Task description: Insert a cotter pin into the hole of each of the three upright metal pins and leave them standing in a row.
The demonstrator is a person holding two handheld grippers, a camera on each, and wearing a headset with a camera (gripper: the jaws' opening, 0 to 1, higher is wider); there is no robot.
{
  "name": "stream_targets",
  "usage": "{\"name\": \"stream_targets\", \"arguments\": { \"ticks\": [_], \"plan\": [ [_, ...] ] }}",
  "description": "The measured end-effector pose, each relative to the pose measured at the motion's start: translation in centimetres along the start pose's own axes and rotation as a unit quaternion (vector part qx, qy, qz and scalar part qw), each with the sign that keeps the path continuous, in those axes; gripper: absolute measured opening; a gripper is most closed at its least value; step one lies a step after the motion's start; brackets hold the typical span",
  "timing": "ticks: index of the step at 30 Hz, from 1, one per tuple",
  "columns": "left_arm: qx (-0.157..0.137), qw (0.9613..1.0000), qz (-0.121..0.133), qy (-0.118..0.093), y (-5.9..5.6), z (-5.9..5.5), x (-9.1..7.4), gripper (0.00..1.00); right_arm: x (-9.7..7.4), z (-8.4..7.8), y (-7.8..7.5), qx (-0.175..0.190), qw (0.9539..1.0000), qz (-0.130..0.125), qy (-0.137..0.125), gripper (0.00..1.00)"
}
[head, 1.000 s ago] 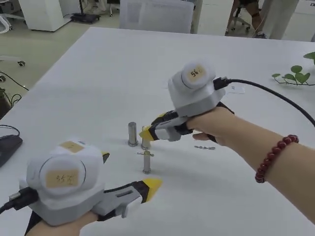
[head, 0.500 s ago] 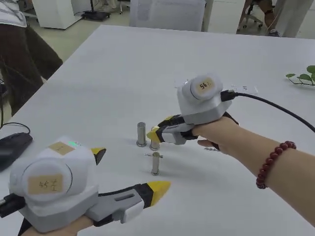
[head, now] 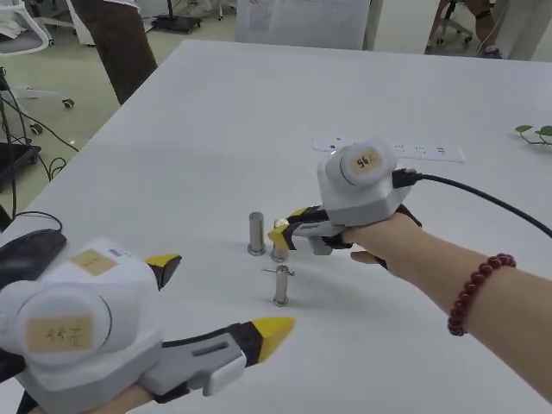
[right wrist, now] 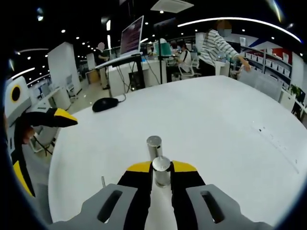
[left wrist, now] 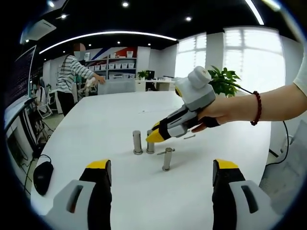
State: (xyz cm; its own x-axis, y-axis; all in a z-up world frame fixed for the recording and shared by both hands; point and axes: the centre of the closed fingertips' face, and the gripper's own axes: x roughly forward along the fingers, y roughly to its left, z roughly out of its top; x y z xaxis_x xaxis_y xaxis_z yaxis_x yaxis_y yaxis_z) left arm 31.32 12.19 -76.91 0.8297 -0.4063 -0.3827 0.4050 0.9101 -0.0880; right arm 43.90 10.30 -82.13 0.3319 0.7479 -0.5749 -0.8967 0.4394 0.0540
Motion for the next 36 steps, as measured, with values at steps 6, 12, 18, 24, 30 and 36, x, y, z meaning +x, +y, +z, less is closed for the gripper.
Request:
{"name": "stream_targets", "arguments": {
  "ticks": [6,12,18,24,30,36],
  "plan": [
    [-0.005,1.0000,0.006,0.002,0.5,-0.3,-0.4,0.86,0.0,0.1,0.0,-0.011,0.9999,-0.004,-0.001,0.14],
    [-0.010,0.9999,0.011,0.006,0.6,-0.7,-0.7,0.85,-0.1,0.1,0.0,-0.015,0.9998,-0.010,0.002,0.14],
    [-0.009,0.9999,0.012,0.005,0.7,-0.5,-0.7,0.85,-0.5,-0.1,-0.2,-0.006,0.9998,-0.017,0.003,0.13],
    [-0.009,0.9999,0.015,0.000,0.8,-0.1,-0.6,0.84,-1.7,-0.1,-0.6,0.002,0.9995,-0.030,-0.003,0.13],
    [-0.006,0.9999,0.012,-0.001,0.4,0.1,-0.5,0.84,-3.2,-0.1,-1.0,0.006,0.9990,-0.044,-0.007,0.13],
    [-0.003,1.0000,0.008,-0.005,0.1,0.5,-0.5,0.84,-4.8,-0.5,-1.1,0.012,0.9983,-0.057,-0.004,0.13]
  ]
}}
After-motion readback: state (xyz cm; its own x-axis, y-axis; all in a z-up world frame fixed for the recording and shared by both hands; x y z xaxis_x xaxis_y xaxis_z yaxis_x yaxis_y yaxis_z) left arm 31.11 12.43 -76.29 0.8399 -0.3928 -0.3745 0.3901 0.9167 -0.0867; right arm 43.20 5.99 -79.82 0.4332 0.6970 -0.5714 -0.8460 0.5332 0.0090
